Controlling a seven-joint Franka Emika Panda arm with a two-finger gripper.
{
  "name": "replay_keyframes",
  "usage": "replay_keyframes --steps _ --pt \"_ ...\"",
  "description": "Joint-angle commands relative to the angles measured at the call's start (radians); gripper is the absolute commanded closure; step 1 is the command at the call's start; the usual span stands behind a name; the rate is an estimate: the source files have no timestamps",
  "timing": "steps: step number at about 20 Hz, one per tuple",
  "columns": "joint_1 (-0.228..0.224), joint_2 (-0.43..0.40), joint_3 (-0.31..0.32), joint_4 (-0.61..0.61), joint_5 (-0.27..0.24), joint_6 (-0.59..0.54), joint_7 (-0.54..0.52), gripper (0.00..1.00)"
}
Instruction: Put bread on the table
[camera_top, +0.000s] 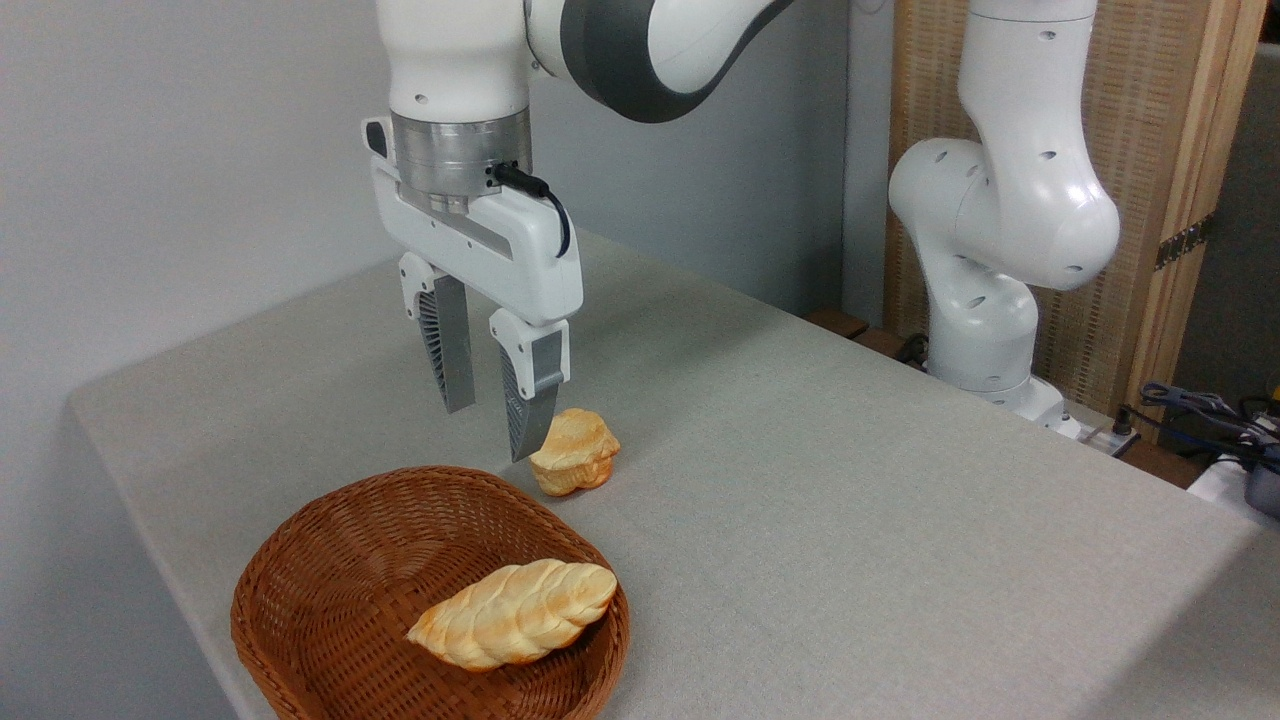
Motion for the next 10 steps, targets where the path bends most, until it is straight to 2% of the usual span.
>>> replay_keyframes --steps 1,10 --pt "-0.007 -0.008 0.009 0.010 0.002 -0.015 -0.011 0.00" --pt "-0.007 -0.009 0.015 0.010 0.001 -0.015 -0.009 0.00"
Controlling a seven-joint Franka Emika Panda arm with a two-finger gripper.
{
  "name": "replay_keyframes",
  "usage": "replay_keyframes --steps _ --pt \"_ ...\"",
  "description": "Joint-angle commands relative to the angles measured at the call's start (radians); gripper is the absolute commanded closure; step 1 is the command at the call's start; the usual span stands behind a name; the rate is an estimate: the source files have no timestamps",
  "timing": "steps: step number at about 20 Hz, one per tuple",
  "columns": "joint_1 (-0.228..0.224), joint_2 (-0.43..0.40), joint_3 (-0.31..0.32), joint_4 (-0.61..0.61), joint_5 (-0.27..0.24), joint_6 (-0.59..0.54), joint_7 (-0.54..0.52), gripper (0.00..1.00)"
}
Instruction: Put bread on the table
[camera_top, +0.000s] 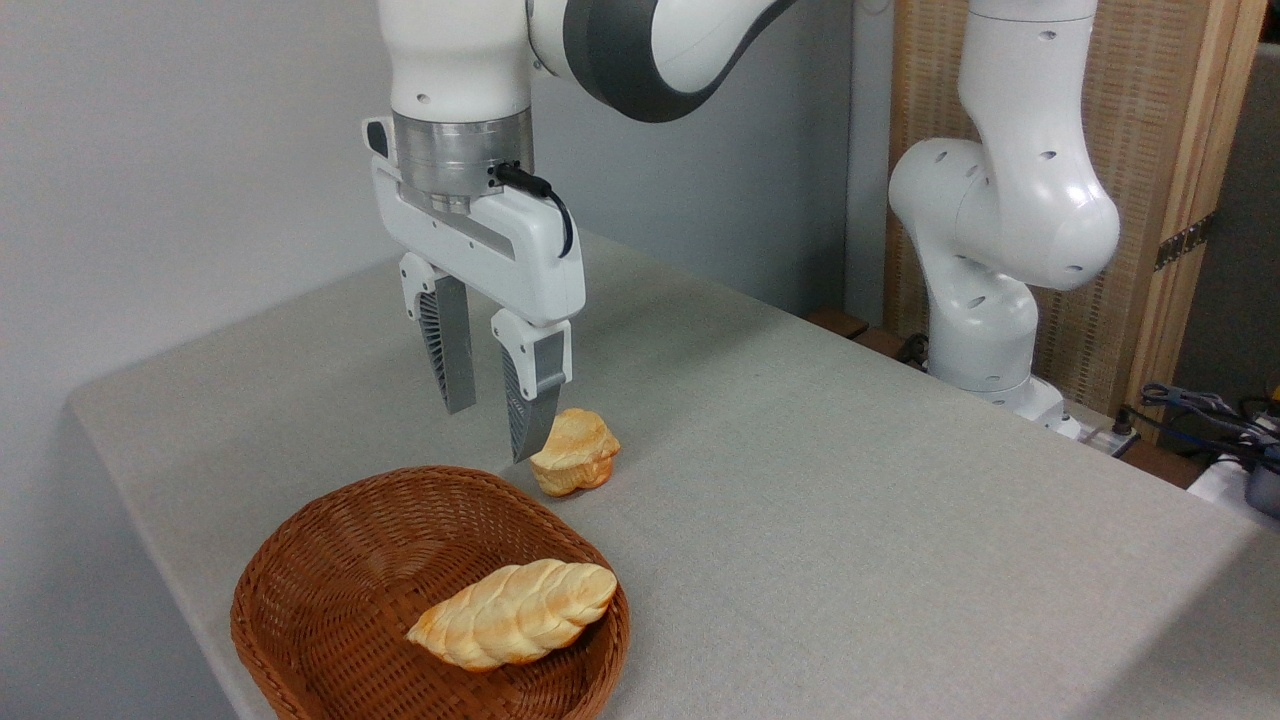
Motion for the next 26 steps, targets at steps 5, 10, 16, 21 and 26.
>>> replay_keyframes --steps 5,10,16,21,26 --pt "-0.008 -0.010 0.012 0.008 0.001 -0.018 -0.008 0.00" --pt "-0.006 -0.013 0.012 0.010 0.001 -0.018 -0.009 0.00" --pt "-0.006 -0.010 0.062 0.004 0.002 0.038 0.003 0.00" --pt "-0.005 0.019 0.114 -0.008 0.002 0.133 0.055 0.00" --pt "-0.005 0.054 0.147 -0.008 0.001 0.135 0.336 0.00"
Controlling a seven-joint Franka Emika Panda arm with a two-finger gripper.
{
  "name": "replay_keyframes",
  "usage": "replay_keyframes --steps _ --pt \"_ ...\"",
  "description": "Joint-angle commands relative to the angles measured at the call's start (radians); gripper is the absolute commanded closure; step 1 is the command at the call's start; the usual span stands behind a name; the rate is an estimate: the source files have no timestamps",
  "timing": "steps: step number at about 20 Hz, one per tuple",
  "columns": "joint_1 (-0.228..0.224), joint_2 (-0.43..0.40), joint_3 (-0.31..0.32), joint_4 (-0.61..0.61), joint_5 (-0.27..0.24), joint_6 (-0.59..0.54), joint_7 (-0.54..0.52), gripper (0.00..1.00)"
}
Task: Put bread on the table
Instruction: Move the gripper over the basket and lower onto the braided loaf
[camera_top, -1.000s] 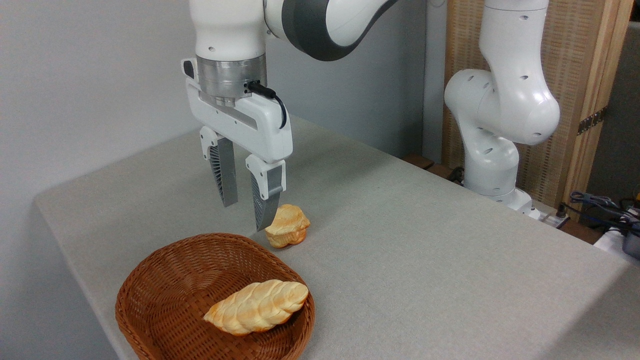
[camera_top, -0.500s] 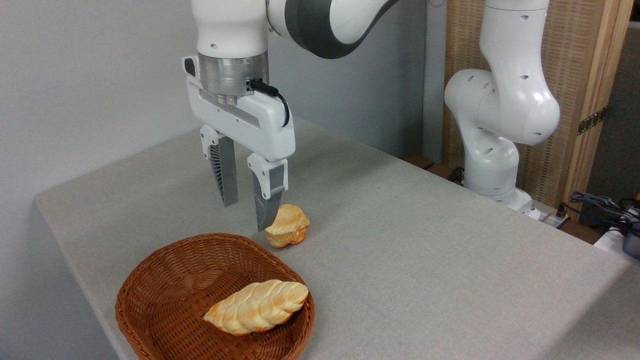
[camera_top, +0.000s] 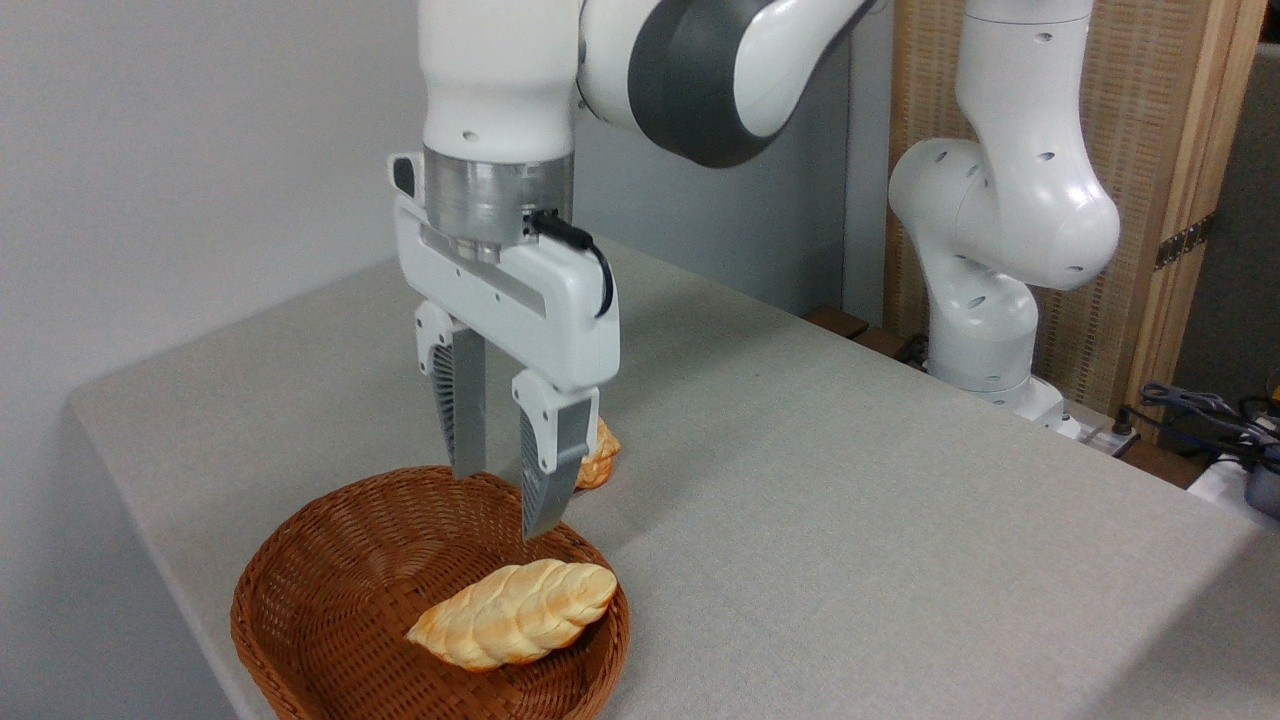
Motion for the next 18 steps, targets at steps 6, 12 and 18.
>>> replay_keyframes --steps 6,12,18 --pt "-0.008 0.092 0.023 -0.004 0.000 0.018 0.528 0.00" --pt "-0.008 0.123 0.054 -0.002 -0.002 0.036 0.709 0.00" --pt "-0.008 0.157 0.053 -0.002 -0.008 0.057 0.708 0.00"
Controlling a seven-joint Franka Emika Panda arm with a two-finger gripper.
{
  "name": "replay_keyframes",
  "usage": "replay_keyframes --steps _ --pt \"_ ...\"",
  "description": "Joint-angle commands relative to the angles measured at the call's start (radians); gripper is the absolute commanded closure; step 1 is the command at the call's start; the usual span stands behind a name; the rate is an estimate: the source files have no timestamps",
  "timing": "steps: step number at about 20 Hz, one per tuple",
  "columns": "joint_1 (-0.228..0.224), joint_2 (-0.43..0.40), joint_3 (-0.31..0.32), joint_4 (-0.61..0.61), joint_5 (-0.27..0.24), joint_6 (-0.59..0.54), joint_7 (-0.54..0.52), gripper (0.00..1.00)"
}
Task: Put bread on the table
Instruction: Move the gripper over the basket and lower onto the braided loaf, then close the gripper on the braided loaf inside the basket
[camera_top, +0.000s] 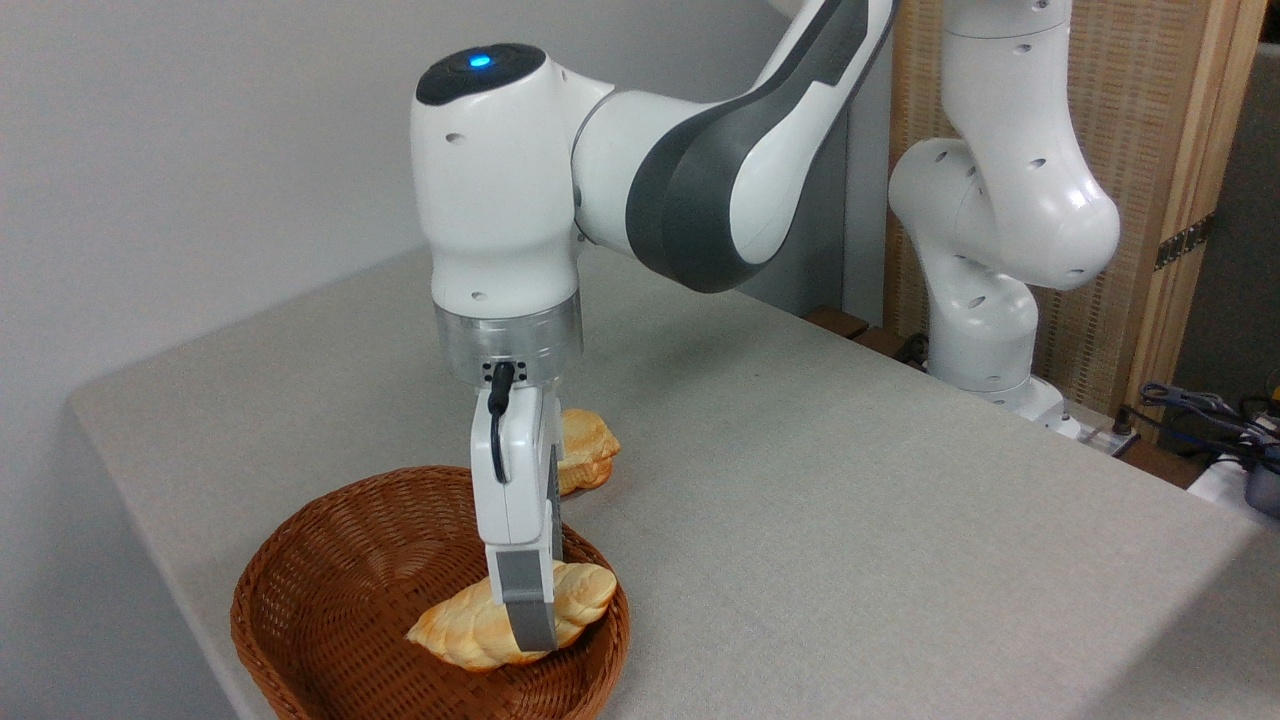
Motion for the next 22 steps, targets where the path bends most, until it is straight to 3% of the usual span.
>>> replay_keyframes --steps 1,5,8,9,22 --pt "-0.009 0.028 0.009 0.000 -0.009 0.024 0.017 0.00" --pt "-0.009 0.042 0.008 0.000 -0.019 0.047 0.008 0.04" --pt "-0.009 0.048 0.008 0.000 -0.071 0.048 0.011 0.54" --pt "-0.009 0.049 0.009 0.000 -0.071 0.047 0.014 0.61" --pt "-0.009 0.051 0.008 0.005 -0.072 0.048 0.012 0.62"
